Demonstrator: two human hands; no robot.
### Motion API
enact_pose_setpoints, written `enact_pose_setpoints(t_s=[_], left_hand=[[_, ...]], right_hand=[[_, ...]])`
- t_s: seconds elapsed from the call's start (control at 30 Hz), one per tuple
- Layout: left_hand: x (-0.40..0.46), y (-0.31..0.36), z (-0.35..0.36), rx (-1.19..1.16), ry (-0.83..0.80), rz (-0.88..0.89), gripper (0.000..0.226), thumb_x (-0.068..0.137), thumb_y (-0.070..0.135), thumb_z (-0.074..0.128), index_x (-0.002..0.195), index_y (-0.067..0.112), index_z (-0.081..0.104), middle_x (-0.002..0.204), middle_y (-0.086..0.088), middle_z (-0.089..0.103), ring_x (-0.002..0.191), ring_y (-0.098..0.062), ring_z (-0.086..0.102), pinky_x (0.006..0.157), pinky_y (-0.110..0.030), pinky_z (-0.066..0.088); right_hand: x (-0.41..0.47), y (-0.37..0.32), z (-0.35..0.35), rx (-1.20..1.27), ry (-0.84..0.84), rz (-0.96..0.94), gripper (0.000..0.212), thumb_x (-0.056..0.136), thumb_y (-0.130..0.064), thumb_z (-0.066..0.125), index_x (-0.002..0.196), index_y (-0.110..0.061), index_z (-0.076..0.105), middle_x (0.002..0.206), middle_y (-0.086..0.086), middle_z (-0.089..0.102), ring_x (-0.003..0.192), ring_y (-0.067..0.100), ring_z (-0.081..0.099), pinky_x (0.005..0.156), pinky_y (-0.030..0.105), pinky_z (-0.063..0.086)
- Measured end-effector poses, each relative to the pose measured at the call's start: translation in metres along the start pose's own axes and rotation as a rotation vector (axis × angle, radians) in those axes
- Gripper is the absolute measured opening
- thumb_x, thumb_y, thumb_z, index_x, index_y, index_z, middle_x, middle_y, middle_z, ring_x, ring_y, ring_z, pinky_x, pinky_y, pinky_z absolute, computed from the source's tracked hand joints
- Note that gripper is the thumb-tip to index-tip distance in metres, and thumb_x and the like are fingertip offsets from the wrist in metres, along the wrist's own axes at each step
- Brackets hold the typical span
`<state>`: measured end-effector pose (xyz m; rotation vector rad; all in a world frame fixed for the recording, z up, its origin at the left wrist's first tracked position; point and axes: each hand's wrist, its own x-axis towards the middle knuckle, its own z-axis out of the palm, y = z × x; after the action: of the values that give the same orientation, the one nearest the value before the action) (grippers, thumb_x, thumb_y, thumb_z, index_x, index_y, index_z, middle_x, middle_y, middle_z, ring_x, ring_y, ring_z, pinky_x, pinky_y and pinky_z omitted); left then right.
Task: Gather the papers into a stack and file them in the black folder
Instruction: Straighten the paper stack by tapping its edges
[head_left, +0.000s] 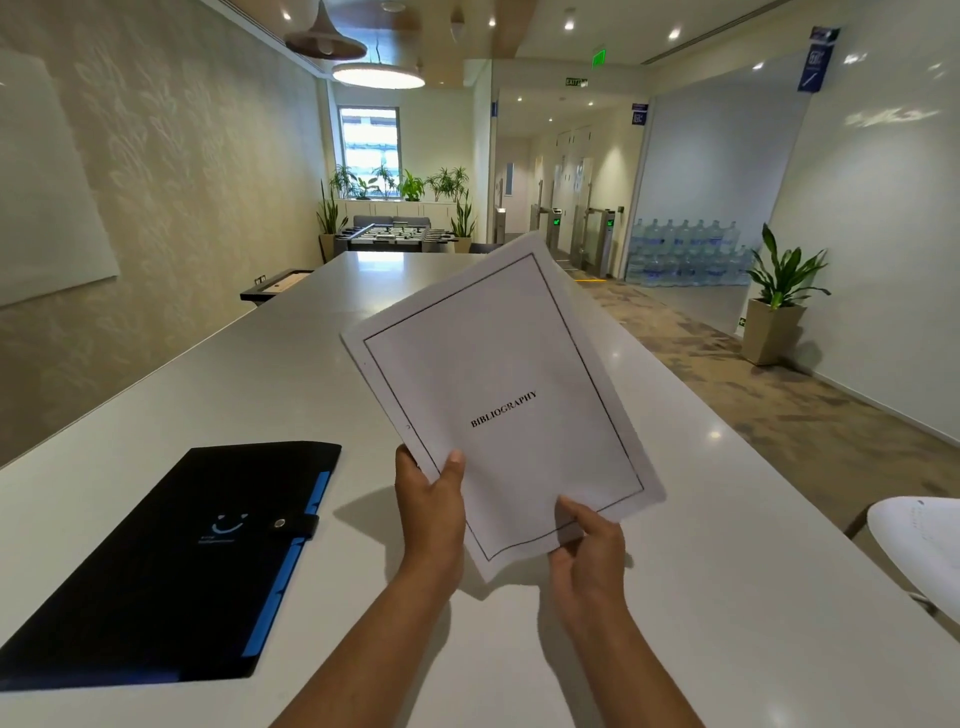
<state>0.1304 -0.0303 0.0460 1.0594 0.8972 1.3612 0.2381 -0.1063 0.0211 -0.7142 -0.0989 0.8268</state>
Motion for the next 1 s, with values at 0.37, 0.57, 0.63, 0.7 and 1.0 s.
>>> enact_pose_setpoints(t_s=[0.37, 0.57, 0.63, 0.7, 1.0], left_hand=[[0.022, 0.017, -0.051, -0.073, -0.134, -0.159, 0.044, 0.083, 0.001, 0.068, 0.122, 0.018, 0.054, 0.110, -0.009, 0.069, 0.098, -0.027, 0.068, 0.074, -0.038, 0.056], [0.055, 0.041, -0.093, 0.181, -0.133, -0.091, 0.043, 0.087, 0.007, 0.065, 0.126, 0.009, 0.048, 0.090, -0.004, 0.064, 0.074, -0.016, 0.058, 0.067, -0.028, 0.045], [0.058, 0.046, -0.100, 0.311, -0.251, -0.123, 0.037, 0.087, 0.014, 0.067, 0.121, 0.014, 0.052, 0.092, -0.004, 0.065, 0.078, -0.016, 0.062, 0.068, -0.028, 0.048], [0.056, 0.044, -0.102, 0.447, -0.352, -0.131, 0.028, 0.087, 0.021, 0.068, 0.112, 0.021, 0.055, 0.092, 0.000, 0.062, 0.079, -0.012, 0.062, 0.066, -0.024, 0.050], [0.049, 0.029, -0.096, 0.407, -0.295, 0.115, 0.015, 0.093, 0.022, 0.059, 0.101, 0.035, 0.058, 0.102, 0.010, 0.069, 0.092, -0.005, 0.067, 0.080, -0.029, 0.054]], right_hand=[[0.017, -0.053, -0.012, -0.416, -0.048, -0.177, 0.046, 0.079, 0.013, 0.061, 0.121, -0.006, 0.060, 0.108, 0.011, 0.072, 0.093, 0.026, 0.070, 0.076, 0.037, 0.057], [0.029, -0.083, -0.016, -0.633, -0.092, -0.166, 0.039, 0.075, 0.015, 0.061, 0.103, -0.012, 0.068, 0.086, 0.006, 0.076, 0.075, 0.021, 0.073, 0.060, 0.026, 0.056], [0.032, -0.087, -0.016, -0.679, -0.123, -0.137, 0.037, 0.076, 0.014, 0.061, 0.097, -0.014, 0.068, 0.077, 0.002, 0.076, 0.069, 0.018, 0.072, 0.058, 0.025, 0.055], [0.035, -0.088, -0.015, -0.752, -0.162, -0.125, 0.035, 0.075, 0.014, 0.062, 0.097, -0.013, 0.068, 0.072, 0.001, 0.074, 0.068, 0.019, 0.070, 0.059, 0.027, 0.055], [0.031, -0.086, 0.007, -0.906, -0.287, -0.364, 0.038, 0.077, 0.004, 0.069, 0.088, -0.033, 0.068, 0.081, -0.017, 0.074, 0.077, 0.007, 0.070, 0.057, 0.015, 0.053]])
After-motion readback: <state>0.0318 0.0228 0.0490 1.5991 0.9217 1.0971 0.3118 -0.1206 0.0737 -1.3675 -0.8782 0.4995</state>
